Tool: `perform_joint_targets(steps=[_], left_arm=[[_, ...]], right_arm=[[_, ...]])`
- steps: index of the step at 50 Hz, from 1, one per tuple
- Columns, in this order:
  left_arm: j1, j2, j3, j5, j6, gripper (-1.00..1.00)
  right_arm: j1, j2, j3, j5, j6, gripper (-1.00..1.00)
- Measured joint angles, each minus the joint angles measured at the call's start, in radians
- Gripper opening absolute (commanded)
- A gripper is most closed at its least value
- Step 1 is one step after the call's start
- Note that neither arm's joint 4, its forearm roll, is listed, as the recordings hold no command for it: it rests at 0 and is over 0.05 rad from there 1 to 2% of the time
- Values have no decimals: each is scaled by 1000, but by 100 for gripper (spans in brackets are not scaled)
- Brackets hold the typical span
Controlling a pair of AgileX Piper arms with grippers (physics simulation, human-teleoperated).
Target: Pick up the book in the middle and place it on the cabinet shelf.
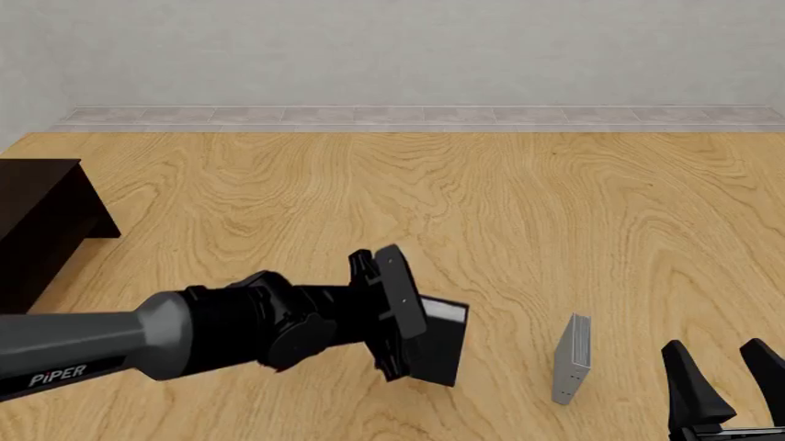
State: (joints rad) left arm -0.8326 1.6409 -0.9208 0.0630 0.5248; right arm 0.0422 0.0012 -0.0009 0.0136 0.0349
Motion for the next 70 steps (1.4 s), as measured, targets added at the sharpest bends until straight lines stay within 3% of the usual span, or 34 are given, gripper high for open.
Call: perform_joint_targets(steps=[9,10,25,34,54,70], left_arm=[[2,9,-17,11,-28,100],[1,9,-19,13,-33,-100],[-32,-11,-10,27,-105,-100],[-40,-37,3,40,-111,-100],[-80,-119,50,64,-26,-100],[-48,-231,123,-20,54,-100]], right_arm=[[0,1,0,-2,3,100],[0,2,0,-2,3,100],[0,3,0,-3,5,100],[0,1,0,-2,6,100],[2,0,1,-2,5,100],[5,0,0,-3,-1,100]])
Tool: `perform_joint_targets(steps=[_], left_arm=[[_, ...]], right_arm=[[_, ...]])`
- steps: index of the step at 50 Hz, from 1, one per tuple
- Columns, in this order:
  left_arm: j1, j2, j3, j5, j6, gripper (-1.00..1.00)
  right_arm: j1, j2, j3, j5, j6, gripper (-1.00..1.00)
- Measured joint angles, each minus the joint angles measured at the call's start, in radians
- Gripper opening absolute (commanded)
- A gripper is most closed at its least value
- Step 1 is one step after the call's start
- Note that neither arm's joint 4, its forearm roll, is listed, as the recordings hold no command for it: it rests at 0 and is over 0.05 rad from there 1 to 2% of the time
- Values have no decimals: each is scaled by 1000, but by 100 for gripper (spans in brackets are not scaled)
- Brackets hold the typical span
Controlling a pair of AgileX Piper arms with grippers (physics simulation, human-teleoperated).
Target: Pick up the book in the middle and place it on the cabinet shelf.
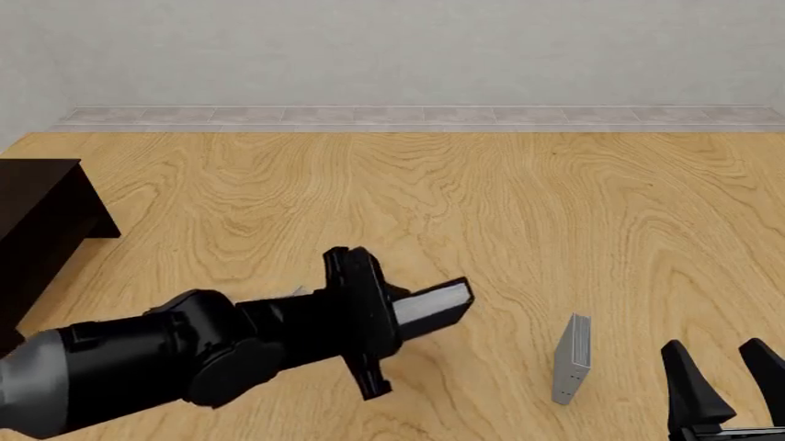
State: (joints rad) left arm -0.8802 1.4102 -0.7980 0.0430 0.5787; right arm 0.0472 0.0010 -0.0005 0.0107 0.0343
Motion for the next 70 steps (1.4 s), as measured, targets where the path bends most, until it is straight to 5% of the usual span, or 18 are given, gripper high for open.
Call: perform_joint_targets(steps=[22,45,70], left_arm=[[69,-230,98,-101,146,-100],[188,-407,109,-93,269,-100],[446,-543,50,14,406,-100]], right_arm=[[2,0,0,1,-6,100],[5,0,0,2,-10,100],[10,0,0,0,-14,100]])
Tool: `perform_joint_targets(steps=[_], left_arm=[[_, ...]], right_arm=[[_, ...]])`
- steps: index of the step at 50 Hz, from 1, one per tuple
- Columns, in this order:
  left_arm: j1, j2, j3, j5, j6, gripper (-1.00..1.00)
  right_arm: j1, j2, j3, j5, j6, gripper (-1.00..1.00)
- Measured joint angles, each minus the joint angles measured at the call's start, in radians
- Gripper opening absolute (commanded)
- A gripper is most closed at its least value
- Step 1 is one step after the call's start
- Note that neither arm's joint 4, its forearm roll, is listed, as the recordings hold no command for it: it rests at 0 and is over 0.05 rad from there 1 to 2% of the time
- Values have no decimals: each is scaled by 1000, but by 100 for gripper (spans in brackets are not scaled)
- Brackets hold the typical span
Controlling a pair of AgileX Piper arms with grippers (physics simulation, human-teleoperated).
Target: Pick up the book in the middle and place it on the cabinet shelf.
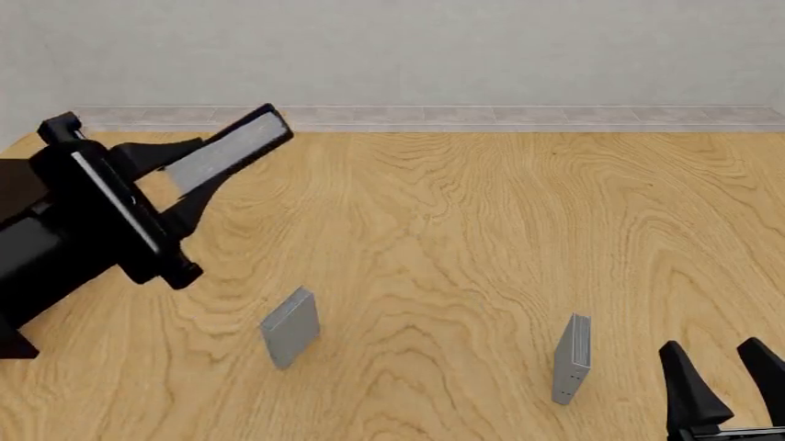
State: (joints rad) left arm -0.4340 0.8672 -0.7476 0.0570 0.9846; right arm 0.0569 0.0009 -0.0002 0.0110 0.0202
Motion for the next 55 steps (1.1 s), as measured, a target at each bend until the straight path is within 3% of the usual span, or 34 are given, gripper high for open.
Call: perform_joint_targets(steps=[27,55], left_arm=[[392,87,-23,-112,142,-100],[658,197,9,-212,271,-100]], right_arm=[[-2,0,0,-6,7,100],[-11,-1,0,-2,18,100]])
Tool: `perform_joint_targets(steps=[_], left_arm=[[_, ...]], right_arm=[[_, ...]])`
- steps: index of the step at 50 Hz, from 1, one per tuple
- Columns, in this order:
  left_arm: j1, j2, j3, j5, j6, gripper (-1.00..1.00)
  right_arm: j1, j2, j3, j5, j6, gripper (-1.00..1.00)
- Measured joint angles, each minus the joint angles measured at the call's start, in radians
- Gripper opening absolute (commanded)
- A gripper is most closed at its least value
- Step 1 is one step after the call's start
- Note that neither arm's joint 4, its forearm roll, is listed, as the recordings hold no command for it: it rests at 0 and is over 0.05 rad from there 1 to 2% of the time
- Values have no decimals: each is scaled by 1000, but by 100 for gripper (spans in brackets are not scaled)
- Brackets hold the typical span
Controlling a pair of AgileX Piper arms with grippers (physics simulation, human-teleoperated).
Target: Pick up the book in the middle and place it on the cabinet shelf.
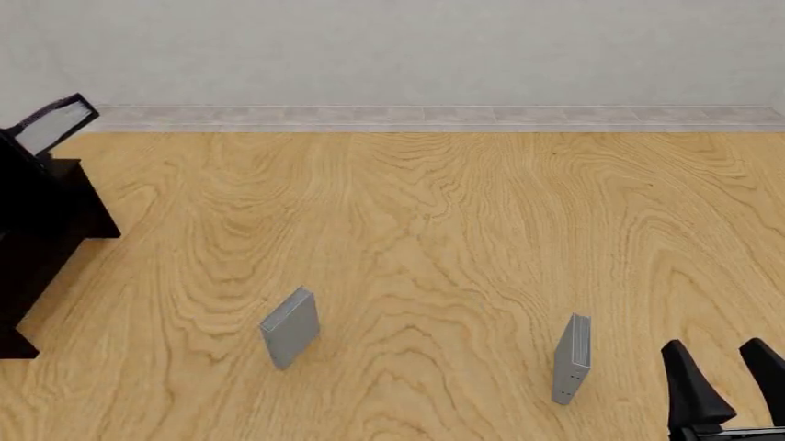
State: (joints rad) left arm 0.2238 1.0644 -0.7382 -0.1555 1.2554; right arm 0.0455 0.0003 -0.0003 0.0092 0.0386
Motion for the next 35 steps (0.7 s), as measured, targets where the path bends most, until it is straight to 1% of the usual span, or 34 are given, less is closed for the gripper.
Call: perform_joint_targets(steps=[5,11,19,29,32,35], left_arm=[[43,19,7,-26,23,-100],[87,36,14,-38,31,-100],[143,59,17,-46,33,-100],[190,76,26,-56,28,-100],[203,83,40,-75,38,-100],[215,94,64,-113,64,-100]], right_arm=[[-2,0,0,0,2,100],[-7,0,0,0,5,100],[-9,0,0,0,7,100],[-15,0,0,1,10,100],[-16,0,0,1,10,100],[-16,0,0,2,10,100]])
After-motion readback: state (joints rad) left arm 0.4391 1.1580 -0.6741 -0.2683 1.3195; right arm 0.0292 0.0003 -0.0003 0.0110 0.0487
